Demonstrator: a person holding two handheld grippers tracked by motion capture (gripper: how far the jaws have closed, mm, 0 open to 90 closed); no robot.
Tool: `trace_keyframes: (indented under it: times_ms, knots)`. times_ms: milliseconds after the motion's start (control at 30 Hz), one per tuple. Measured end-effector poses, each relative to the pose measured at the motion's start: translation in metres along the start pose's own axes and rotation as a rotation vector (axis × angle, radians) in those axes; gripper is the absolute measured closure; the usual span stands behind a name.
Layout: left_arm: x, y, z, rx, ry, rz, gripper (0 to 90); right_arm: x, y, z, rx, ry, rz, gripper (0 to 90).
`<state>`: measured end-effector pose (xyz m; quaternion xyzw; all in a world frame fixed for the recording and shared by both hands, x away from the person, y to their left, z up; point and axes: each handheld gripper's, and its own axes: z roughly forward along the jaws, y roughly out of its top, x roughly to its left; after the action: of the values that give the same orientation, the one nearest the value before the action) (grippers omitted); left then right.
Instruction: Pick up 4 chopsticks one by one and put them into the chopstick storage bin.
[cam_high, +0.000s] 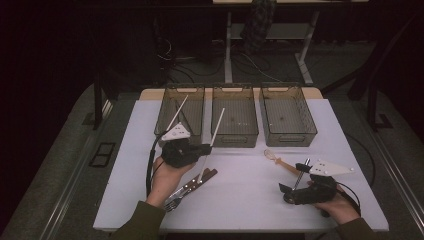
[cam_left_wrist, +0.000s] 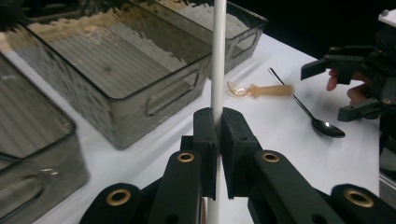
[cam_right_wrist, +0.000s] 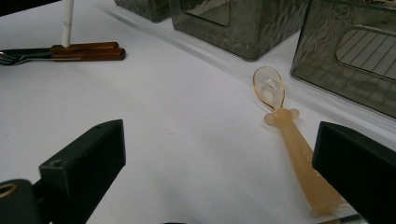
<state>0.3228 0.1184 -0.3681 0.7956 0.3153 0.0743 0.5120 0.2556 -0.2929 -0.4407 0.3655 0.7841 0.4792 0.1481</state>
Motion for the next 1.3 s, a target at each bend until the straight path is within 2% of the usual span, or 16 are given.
trace_keyframes:
  times_ms: [167, 533, 800, 933, 1300]
  knots:
    - [0.008, 0.001, -0.010, -0.013, 0.037, 0.006, 84.5, 0.000, 0.000, 0.000, -0.001, -0.001, 0.000, 2.7]
    - [0.030, -0.001, -0.037, -0.054, 0.124, -0.013, 84.5, 0.000, 0.000, 0.000, 0.000, -0.001, 0.000, 2.6]
    - [0.050, 0.002, -0.053, -0.076, 0.182, -0.012, 84.5, -0.001, 0.000, 0.001, 0.002, 0.000, 0.004, 2.7]
    - [0.061, 0.011, -0.058, -0.102, 0.198, -0.022, 84.6, -0.001, 0.000, 0.003, 0.008, 0.000, 0.003, 2.7]
    - [0.080, 0.055, -0.065, -0.151, 0.222, -0.019, 84.6, -0.002, -0.001, 0.002, 0.005, -0.004, 0.012, 2.7]
